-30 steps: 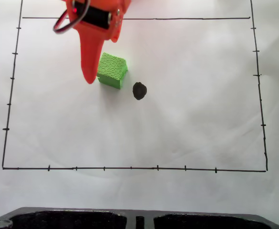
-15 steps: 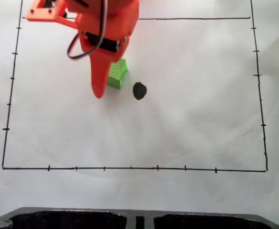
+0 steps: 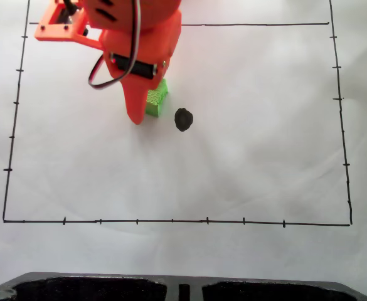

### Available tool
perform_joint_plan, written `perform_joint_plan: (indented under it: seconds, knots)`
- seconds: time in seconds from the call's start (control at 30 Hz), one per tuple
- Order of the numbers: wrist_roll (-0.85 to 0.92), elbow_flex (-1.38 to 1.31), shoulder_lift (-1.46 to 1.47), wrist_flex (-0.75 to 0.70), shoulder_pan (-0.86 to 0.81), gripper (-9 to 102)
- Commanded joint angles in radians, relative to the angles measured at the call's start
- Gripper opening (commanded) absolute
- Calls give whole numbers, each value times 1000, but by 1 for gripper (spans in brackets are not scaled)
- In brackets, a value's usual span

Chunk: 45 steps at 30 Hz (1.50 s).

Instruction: Grasp the colored block, Place it on the black dot, and then return the arm to the default position.

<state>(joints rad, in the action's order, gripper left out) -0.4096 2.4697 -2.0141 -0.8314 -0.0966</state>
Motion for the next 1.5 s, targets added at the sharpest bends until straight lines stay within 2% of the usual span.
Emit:
perform_joint_plan:
  seconds: [0.0, 0.3, 0.43, 0.77, 1.47]
  knots:
    - [18, -44, -6, 15, -11, 24]
    - [29, -55, 14, 8, -17, 15]
    - [34, -63, -6, -3, 0, 15]
    - [8, -255, 34, -140, 135, 15]
    - [112, -308, 247, -54, 213, 18]
